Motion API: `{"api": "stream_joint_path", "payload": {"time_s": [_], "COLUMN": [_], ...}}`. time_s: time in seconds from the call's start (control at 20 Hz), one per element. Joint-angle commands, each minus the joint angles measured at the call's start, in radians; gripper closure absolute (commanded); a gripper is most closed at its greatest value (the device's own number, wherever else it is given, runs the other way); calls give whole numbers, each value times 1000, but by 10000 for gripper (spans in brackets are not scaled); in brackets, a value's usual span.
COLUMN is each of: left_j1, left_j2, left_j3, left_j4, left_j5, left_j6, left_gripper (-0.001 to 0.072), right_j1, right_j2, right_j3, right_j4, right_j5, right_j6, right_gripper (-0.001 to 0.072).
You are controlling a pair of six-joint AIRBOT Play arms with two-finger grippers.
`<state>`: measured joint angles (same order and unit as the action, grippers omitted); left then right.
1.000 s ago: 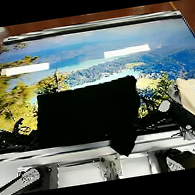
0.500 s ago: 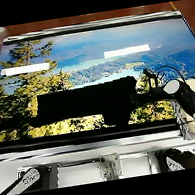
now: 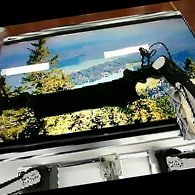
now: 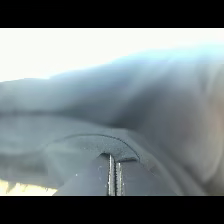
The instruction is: Fold the shirts.
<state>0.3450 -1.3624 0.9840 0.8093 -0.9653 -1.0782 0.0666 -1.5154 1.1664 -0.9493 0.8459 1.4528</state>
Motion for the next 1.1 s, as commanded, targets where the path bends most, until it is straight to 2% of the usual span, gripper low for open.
{"api": "stream_joint_path", "payload": {"time_s": [0.0, 0.2, 0.25, 0.3, 0.35, 0.45, 0.55, 0.6, 0.65, 0.8, 1.05], "left_j1": [-35, -33, -34, -34, -30, -12, 16, 27, 35, 29, -21], "left_j2": [-129, -202, -209, -209, -207, -206, -206, -202, -194, -157, -86], "left_j3": [66, 67, 67, 67, 76, 127, 206, 244, 278, 323, 323], "left_j4": [-1, 2, 2, 1, 2, 2, 2, 2, 1, -29, -84], "left_j5": [31, 30, 27, 19, -4, -90, -191, -230, -262, -296, -304], "left_j6": [-66, -136, -139, -139, -138, -138, -139, -140, -145, -158, -157], "left_gripper": [669, 653, 530, 290, 112, 107, 107, 108, 112, 113, 114], "right_j1": [-27, -60, -60, -60, -63, -87, -138, -173, -216, -305, -291], "right_j2": [-93, -124, -125, -125, -120, -85, -43, -35, -39, -93, -211], "right_j3": [45, 45, 45, 45, 46, 46, 46, 46, 45, 45, 45], "right_j4": [-2, -3, -2, -2, -4, -48, -164, -209, -212, -76, 159], "right_j5": [-39, -42, -43, -42, -26, 16, 67, 105, 168, 330, 332], "right_j6": [11, 12, 10, 5, -26, -100, -75, -41, -23, -65, -134], "right_gripper": [649, 647, 542, 238, 88, 87, 85, 18, 13, 13, 14]}}
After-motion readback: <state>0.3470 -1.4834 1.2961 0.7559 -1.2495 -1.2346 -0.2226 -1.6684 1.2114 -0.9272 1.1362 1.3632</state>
